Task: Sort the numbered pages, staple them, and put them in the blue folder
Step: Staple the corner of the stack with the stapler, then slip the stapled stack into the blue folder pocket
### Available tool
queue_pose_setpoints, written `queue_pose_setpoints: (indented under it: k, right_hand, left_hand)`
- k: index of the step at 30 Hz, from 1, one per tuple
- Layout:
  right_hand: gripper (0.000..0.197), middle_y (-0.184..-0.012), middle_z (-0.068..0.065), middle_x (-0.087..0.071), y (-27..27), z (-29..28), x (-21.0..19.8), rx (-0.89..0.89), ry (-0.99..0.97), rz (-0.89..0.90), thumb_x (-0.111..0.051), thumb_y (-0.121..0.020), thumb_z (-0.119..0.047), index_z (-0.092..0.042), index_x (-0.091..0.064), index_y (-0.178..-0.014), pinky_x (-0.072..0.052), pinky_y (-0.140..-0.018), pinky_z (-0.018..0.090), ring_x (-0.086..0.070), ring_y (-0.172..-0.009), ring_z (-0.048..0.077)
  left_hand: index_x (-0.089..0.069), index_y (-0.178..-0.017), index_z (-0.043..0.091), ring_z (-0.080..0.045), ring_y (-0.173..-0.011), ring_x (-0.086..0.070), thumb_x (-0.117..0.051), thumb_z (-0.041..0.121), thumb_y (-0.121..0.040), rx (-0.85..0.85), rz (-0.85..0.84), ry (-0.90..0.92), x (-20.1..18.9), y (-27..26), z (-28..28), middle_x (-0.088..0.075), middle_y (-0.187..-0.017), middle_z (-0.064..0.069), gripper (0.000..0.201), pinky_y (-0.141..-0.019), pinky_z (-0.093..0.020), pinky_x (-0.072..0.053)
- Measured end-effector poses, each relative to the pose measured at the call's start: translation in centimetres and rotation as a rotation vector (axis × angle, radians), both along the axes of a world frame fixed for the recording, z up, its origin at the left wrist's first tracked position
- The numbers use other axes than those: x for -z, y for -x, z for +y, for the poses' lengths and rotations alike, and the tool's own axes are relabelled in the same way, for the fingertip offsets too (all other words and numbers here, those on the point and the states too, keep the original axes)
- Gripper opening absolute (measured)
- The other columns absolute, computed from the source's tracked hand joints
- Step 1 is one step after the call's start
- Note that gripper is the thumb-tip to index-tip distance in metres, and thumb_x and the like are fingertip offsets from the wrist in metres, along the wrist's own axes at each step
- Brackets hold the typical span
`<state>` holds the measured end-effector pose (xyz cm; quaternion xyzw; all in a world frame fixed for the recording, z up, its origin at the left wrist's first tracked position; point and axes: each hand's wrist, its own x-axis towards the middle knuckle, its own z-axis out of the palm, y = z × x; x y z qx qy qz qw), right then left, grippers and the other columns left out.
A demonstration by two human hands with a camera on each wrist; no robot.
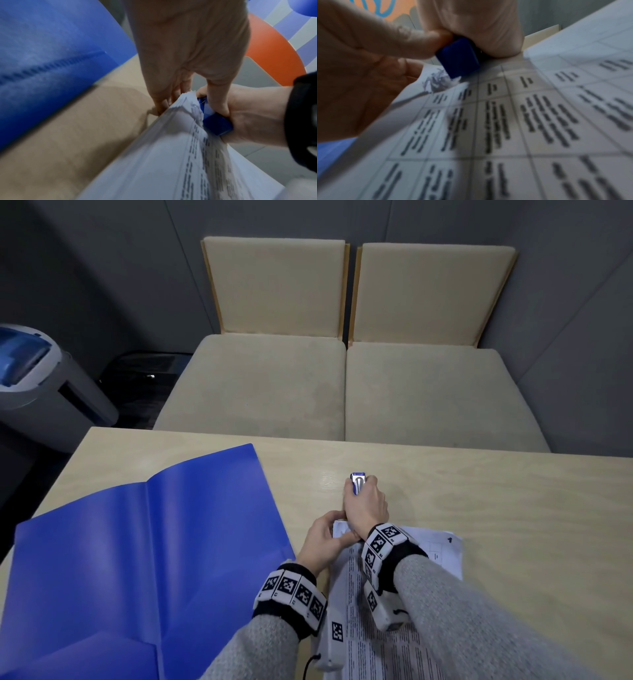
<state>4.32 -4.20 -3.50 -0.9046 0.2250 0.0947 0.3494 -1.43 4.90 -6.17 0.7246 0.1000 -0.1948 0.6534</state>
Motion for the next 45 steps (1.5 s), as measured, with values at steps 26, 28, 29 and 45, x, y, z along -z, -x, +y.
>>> queue_pose_setpoints:
  k: [26,28,29,45]
  right_hand:
    - [0.036,-0.106,0.017,-0.059,0.5,-17.4,-5.7,0.381,-0.168,-0.227,-0.06,-0.085,-0.037,-0.008,-0.056,-0.107,-0.044,-0.087,0.04,-0.058,-0.1,0.036]
    - [0.044,-0.116,0.024,-0.052,3.2,-21.0,-5.4,0.294,0.117,-0.087,-0.056,-0.087,-0.037,-0.004,-0.05,-0.117,-0.043,-0.087,0.041,-0.055,-0.104,0.042]
    - [0.047,-0.117,0.027,-0.049,4.6,-22.5,-4.6,0.263,0.193,-0.033,-0.056,-0.088,-0.036,-0.002,-0.048,-0.12,-0.043,-0.088,0.042,-0.054,-0.106,0.044]
    - [0.115,-0.141,0.003,-0.047,12.8,-20.6,-8.6,-0.184,-0.848,-0.04,-0.092,-0.05,-0.042,-0.03,-0.028,-0.145,-0.038,-0.107,0.051,-0.053,-0.123,0.023]
  left_hand:
    - [-0.058,-0.109,0.007,-0.025,-0.096,-0.064,-0.069,0.016,-0.073,-0.319,0.268,-0.099,-1.0,3.6,-1.8,-0.067,-0.106,-0.009,0.039,-0.092,-0.045,-0.052]
    - [-0.057,-0.113,0.006,-0.024,-0.103,-0.062,-0.062,0.018,-0.082,-0.267,0.183,-0.083,-1.8,4.5,-2.3,-0.065,-0.114,-0.008,0.034,-0.094,-0.042,-0.049]
    - [-0.051,-0.122,0.008,-0.023,-0.114,-0.056,-0.057,0.021,-0.088,-0.22,0.128,-0.107,-2.0,4.9,-2.5,-0.058,-0.125,-0.005,0.037,-0.099,-0.039,-0.045]
    - [-0.036,-0.138,0.021,-0.025,-0.132,-0.042,-0.064,0.054,-0.081,-0.274,-0.278,0.144,-11.1,3.8,-1.7,-0.037,-0.149,-0.01,0.073,-0.108,-0.051,-0.036]
